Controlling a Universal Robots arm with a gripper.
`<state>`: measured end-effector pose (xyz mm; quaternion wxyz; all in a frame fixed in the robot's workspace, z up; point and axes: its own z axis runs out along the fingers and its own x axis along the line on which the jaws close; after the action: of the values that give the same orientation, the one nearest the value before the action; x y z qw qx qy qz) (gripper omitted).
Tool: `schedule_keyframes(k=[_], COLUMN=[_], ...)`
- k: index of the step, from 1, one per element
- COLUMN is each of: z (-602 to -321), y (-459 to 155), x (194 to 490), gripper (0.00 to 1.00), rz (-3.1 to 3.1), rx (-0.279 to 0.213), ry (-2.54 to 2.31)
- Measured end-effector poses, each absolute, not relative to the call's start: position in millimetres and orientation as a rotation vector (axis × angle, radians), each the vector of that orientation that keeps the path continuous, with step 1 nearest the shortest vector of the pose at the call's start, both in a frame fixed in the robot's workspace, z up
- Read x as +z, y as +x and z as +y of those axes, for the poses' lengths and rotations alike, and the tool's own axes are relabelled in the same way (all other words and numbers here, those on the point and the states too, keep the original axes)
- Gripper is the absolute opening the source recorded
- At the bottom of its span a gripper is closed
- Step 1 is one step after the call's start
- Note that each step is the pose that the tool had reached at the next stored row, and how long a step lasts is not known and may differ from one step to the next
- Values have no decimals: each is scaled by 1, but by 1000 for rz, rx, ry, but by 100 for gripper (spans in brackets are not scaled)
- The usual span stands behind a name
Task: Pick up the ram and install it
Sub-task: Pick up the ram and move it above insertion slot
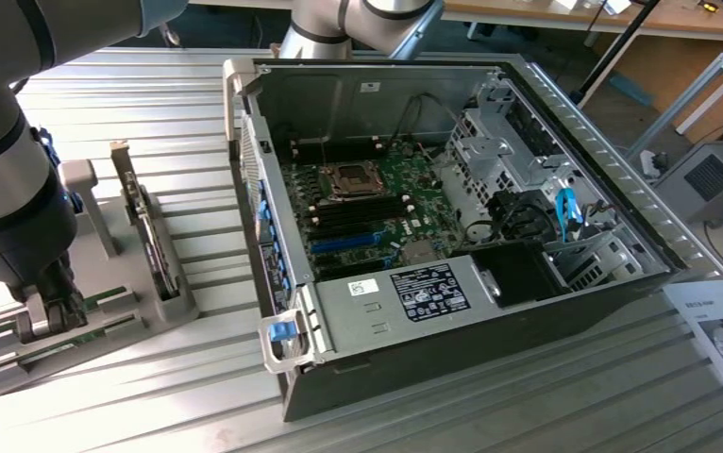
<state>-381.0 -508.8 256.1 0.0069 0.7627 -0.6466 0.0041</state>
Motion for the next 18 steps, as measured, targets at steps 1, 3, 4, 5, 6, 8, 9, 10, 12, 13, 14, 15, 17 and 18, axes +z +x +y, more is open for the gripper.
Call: schedule_keyframes(k=[1, 3, 4, 5, 6, 8, 9, 10, 12, 13, 14, 15, 17, 18], z=[-509, -509, -509, -509, -509, -509, -509, -509, -509, -509, -509, -509, -509, -509], y=[-381, -381, -381, -381, -381, -381, -381, -381, -381, -381, -381, -381, -381, -381], x=[256, 256, 256, 256, 255, 254, 253, 253, 252, 251, 251, 251, 251, 251], gripper=[29, 29, 29, 29, 29, 29, 29, 29, 29, 29, 29, 29, 29, 29], rz=[-2023, -2023, -2023, -2023, -2023, -2023, -2023, -2023, -2023, -2023, -2023, -2022, -2023, -2023], rx=[13, 13, 13, 13, 13, 13, 13, 13, 13, 13, 13, 13, 13, 13], ry=[2386, 2386, 2386, 2386, 2386, 2386, 2386, 2386, 2386, 2386, 2386, 2386, 2386, 2386])
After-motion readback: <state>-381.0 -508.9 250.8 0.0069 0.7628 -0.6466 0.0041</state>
